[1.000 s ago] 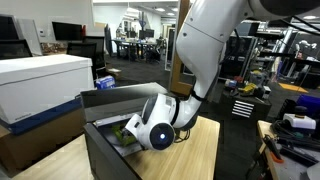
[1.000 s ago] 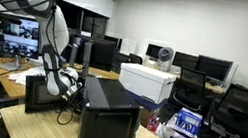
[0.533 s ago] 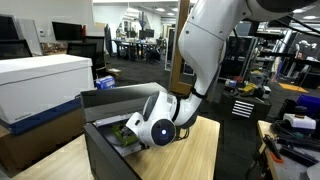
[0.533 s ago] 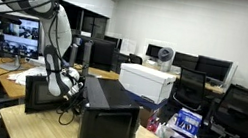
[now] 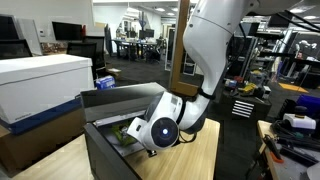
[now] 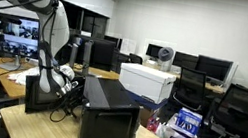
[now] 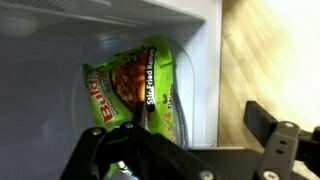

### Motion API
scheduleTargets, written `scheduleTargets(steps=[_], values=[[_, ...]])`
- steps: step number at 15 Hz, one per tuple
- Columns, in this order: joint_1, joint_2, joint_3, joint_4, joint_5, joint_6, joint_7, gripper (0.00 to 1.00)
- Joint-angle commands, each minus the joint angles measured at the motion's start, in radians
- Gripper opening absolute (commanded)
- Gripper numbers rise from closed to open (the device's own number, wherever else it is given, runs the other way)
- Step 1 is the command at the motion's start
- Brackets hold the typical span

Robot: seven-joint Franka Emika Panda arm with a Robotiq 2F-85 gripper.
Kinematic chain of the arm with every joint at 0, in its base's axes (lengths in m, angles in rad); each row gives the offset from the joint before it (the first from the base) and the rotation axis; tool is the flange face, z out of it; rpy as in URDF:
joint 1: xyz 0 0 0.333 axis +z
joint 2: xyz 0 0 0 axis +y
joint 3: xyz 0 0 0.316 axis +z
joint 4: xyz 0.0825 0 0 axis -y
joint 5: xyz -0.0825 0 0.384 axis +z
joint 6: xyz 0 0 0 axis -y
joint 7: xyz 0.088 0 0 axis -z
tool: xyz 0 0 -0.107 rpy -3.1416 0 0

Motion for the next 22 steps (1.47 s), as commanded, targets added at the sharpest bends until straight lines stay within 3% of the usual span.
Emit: scheduleTargets(steps=[1,5,8,13,19,20,22], values=[[-0.033,-0.094,0.026,-0.106,0.122,0.019,-0.167,1.00],[-0.038,-0.176,0.035,-0.200,0.279,0.023,-0.365,1.00],[-0.037,-0.242,0.053,-0.268,0.538,-0.010,-0.640,1.00],[-0.193,-0.341,0.273,-0.287,1.000,-0.228,-1.051,1.00],[-0.397,-0.454,0.505,-0.191,1.519,-0.374,-1.378,1.00],[-0.290,-0.500,0.391,-0.191,1.658,-0.332,-1.465,1.00],[-0.273,-0.519,0.361,-0.186,1.803,-0.315,-1.539,1.00]])
